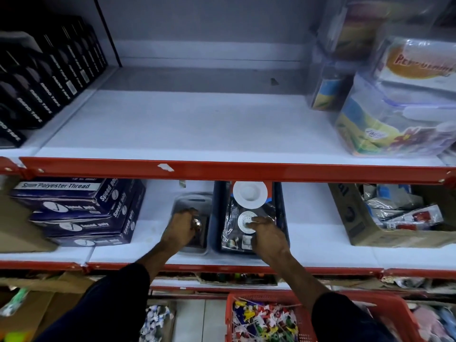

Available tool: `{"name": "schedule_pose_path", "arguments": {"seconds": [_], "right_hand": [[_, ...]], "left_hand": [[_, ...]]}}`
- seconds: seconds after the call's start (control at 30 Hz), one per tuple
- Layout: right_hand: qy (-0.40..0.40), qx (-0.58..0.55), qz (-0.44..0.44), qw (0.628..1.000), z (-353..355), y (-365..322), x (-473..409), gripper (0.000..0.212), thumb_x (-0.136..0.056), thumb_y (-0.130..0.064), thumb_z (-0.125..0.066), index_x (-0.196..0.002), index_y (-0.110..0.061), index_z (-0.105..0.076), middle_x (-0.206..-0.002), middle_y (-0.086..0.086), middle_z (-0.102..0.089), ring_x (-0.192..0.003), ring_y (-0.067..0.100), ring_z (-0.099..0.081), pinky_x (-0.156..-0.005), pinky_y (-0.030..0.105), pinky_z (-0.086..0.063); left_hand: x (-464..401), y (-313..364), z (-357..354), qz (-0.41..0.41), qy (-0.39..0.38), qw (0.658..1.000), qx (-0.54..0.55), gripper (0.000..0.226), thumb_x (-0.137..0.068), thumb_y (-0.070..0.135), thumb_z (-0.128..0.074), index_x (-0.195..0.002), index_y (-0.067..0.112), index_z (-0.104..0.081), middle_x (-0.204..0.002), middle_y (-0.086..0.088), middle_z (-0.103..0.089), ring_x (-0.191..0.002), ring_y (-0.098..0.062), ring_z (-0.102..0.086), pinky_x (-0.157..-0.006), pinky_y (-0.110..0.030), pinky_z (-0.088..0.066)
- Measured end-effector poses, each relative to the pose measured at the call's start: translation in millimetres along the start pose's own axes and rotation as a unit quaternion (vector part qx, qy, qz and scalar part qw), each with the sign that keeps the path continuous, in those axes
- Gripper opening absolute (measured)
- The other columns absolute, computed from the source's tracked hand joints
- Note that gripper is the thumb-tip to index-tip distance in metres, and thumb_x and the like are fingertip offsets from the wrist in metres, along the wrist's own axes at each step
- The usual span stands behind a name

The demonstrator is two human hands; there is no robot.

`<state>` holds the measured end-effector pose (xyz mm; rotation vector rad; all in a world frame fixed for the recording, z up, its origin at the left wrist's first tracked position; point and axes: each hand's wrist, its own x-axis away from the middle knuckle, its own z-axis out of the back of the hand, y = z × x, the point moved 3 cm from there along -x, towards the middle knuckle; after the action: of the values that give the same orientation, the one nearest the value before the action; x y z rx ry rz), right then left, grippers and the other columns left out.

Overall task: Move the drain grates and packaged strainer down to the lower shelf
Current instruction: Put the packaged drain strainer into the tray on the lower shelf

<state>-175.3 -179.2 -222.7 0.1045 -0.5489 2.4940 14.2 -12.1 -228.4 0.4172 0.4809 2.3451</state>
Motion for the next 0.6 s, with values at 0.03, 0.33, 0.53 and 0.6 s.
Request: {"name": "schedule_pose_path", "arguments": {"seconds": [0.03,0.33,0.53,0.6], "right_hand": [[-0.01,0.015,0.011,1.0,-4,-4,1,0.052,-0.086,-0.006,-0.061,-0.133,-0.026,-0.063,-0.146,-0.003,-0.054,-0.134,0.022,-0.051,-0.108,0.038,-0.049],[-0.076,0.051,0.048,0.995,-19,-17,3,0.043,-0.084,-0.009,-0.063,-0.122,-0.029,-0.071,-0.13,0.0,-0.067,-0.118,0.022,-0.063,-0.1,0.033,-0.052],[-0.089,0.05,0.062,0.993,-16,-23,6,0.041,-0.084,-0.009,-0.058,-0.115,-0.029,-0.074,-0.12,0.001,-0.072,-0.113,0.021,-0.064,-0.098,0.031,-0.052],[-0.102,0.044,0.063,0.992,-15,-24,7,0.038,-0.083,-0.006,-0.057,-0.111,-0.025,-0.075,-0.117,0.0,-0.073,-0.114,0.02,-0.062,-0.095,0.028,-0.049]], "left_hand": [[-3,-5,-2,-0.018,-0.047,0.998,-0.032,0.05,-0.083,-0.001,-0.061,-0.132,0.008,-0.06,-0.128,-0.014,-0.069,-0.118,-0.03,-0.064,-0.102,-0.032,-0.049],[-28,-11,-17,-0.087,-0.143,0.974,-0.156,0.053,-0.091,0.008,-0.055,-0.142,0.007,-0.045,-0.146,-0.015,-0.052,-0.133,-0.031,-0.05,-0.113,-0.034,-0.039],[-12,-2,-5,-0.088,-0.075,0.986,-0.119,0.035,-0.086,0.01,-0.054,-0.118,0.007,-0.066,-0.118,-0.016,-0.071,-0.11,-0.031,-0.066,-0.096,-0.04,-0.054],[6,-2,-7,-0.079,-0.093,0.985,-0.124,0.026,-0.084,0.011,-0.054,-0.105,0.007,-0.069,-0.108,-0.014,-0.073,-0.102,-0.031,-0.069,-0.088,-0.041,-0.058]]}}
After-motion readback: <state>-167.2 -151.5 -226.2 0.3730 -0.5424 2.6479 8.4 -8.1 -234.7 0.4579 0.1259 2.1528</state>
